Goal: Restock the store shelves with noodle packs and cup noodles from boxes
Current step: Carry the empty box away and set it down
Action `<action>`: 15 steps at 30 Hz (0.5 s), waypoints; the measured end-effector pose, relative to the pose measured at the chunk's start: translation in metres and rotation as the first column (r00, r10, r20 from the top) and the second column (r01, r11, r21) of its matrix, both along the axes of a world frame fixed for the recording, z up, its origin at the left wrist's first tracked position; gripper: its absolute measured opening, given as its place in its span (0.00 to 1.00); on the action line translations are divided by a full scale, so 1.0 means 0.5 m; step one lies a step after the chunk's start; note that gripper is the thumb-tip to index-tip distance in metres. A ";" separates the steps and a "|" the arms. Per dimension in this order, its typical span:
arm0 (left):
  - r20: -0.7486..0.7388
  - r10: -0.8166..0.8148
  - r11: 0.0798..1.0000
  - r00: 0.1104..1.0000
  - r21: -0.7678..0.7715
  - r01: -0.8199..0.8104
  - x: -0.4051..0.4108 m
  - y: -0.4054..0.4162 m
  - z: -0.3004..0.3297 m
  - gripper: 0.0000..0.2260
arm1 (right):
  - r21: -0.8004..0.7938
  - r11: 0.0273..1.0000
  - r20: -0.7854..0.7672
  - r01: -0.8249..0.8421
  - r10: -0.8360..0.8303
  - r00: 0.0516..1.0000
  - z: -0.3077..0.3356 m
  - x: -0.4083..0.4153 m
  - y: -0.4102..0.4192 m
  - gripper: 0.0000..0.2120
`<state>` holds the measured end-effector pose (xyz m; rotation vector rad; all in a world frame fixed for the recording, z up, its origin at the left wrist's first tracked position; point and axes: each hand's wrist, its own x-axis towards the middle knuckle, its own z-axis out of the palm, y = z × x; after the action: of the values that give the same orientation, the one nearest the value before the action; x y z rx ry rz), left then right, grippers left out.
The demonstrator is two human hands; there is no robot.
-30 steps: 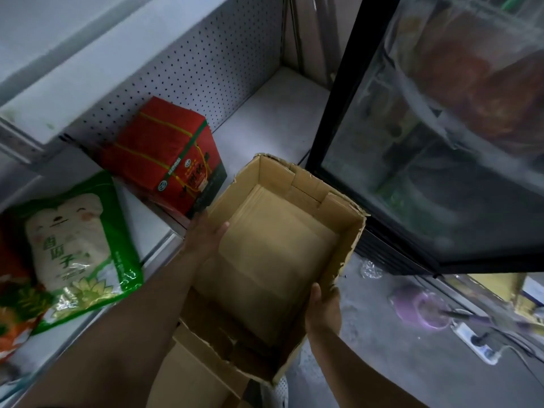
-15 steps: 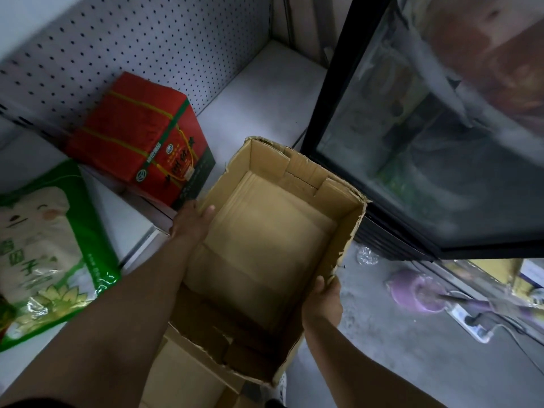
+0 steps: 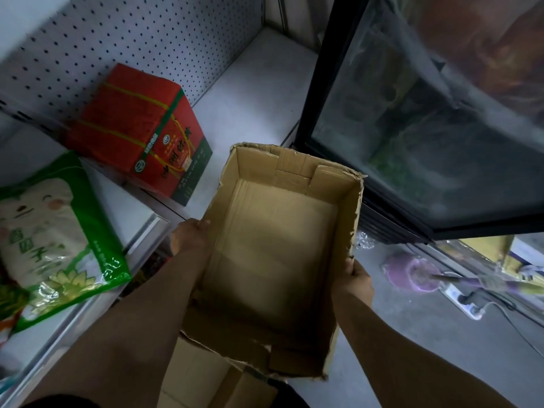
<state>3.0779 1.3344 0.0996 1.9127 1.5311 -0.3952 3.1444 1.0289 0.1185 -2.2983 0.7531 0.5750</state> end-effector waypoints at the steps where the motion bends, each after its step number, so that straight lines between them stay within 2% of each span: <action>1: -0.002 0.043 0.999 0.999 -0.013 -0.043 -0.006 -0.003 0.012 0.20 | -0.005 1.000 -0.003 -0.007 0.007 1.000 0.006 0.006 -0.009 0.20; 6: -0.015 0.138 0.985 0.990 -0.102 -0.139 -0.029 -0.044 0.066 0.21 | -0.031 0.998 -0.035 -0.057 0.056 0.998 0.038 0.020 -0.055 0.21; 9: -0.001 0.134 0.988 0.991 -0.076 -0.134 -0.051 -0.076 0.108 0.19 | -0.046 0.998 -0.056 -0.052 0.050 0.997 0.065 0.025 -0.077 0.21; 15: 0.007 0.183 0.980 0.983 -0.087 -0.182 -0.093 -0.100 0.201 0.19 | -0.045 0.987 0.042 -0.154 0.156 0.987 0.147 0.033 -0.082 0.21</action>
<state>3.0315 1.2844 0.2002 1.6897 1.6367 -0.3584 3.1609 0.9879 0.1921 -2.4148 0.5724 0.5795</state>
